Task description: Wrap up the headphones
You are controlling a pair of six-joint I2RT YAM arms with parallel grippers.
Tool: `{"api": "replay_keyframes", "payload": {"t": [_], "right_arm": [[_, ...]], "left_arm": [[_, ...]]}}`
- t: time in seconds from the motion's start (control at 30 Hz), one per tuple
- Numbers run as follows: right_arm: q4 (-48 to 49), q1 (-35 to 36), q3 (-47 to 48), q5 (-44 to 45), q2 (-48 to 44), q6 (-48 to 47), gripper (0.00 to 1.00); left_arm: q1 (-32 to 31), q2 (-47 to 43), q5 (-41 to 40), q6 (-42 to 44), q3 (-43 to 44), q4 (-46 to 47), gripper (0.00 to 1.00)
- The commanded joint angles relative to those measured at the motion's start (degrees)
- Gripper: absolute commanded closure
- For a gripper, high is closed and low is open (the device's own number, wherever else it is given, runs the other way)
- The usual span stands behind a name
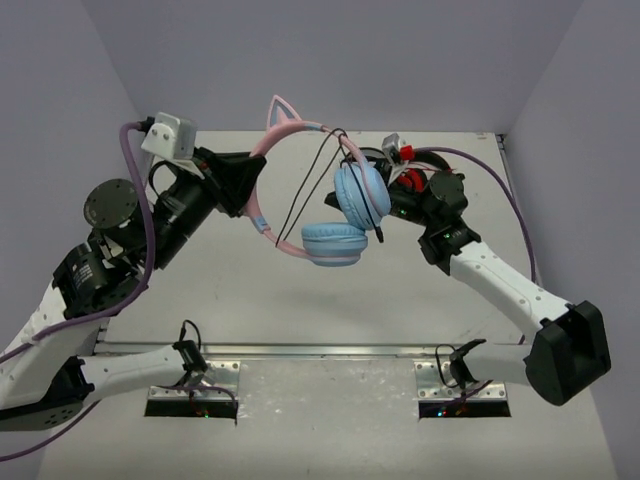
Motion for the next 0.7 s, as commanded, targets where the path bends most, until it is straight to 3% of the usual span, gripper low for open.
{"api": "replay_keyframes", "payload": {"t": [0.0, 0.27, 0.37, 0.67], "right_arm": [[13.89, 0.0, -2.85, -1.28, 2.14, 7.09, 0.87], [23.23, 3.68, -9.01, 1.0, 5.75, 10.53, 0.94], [22.71, 5.97, -11.64, 3.11, 5.66, 8.69, 0.99], [17.96, 16.43, -15.96, 12.6, 0.75, 1.22, 0.99]], "left_arm": [[-0.64, 0.86, -3.39, -2.7, 5.61, 8.21, 1.0], [-0.64, 3.67, -8.13, -3.14, 12.47, 9.62, 1.0], [-0.64, 4.37, -11.39, -2.62, 12.56, 11.64, 1.0], [-0.64, 7.45, -24.22, -2.44, 10.63, 18.93, 1.0]]}}
